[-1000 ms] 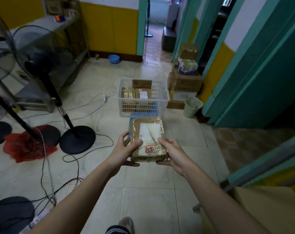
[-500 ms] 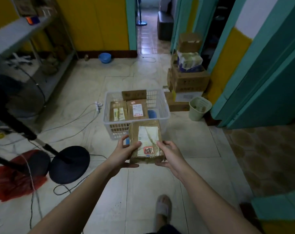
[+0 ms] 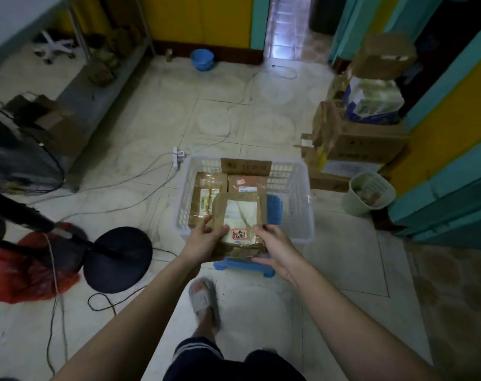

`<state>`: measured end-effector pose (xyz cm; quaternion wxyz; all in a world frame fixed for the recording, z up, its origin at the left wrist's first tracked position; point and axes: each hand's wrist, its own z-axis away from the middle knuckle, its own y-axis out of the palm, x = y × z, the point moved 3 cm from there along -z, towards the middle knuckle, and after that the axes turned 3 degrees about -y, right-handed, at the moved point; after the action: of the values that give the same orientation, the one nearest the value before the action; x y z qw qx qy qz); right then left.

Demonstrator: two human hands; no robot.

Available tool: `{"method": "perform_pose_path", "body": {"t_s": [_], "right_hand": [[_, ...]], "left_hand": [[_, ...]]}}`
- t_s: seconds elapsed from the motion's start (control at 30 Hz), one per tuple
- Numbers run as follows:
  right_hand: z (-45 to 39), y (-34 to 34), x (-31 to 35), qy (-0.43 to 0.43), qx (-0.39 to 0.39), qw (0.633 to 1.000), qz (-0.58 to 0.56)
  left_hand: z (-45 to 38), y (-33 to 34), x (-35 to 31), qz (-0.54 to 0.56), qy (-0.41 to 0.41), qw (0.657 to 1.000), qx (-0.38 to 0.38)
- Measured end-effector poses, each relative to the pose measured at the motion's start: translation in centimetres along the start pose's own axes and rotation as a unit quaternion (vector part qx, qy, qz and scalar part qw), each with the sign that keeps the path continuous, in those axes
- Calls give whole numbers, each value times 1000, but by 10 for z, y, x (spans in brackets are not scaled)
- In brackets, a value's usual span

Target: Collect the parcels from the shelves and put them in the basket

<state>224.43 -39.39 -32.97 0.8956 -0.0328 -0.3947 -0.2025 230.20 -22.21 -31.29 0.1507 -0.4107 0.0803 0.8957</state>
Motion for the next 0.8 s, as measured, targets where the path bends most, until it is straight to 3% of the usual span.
{"method": "perform_pose_path", "body": {"t_s": [0.13,0.33,0.57,0.7,0.8], "right_hand": [[-68,39,6,18,-24,1000,-1],[-159,95,-3,73,-49,996,3],[-227,109,-4,67,-45,989,122],[-274,109,1,37,-62,986,150],[-304,116,5,24,-89,985,149]], "left_hand": [[-69,-36,-9,-3,-11,1000,-24],[-157,-86,-22,-94,-1,995,-46],[-219,-101,-8,-106,-68,991,-48],[-258,-99,-5,-124,-40,987,-97],[-278,-94,-13,-210,23,967,-141]]}}
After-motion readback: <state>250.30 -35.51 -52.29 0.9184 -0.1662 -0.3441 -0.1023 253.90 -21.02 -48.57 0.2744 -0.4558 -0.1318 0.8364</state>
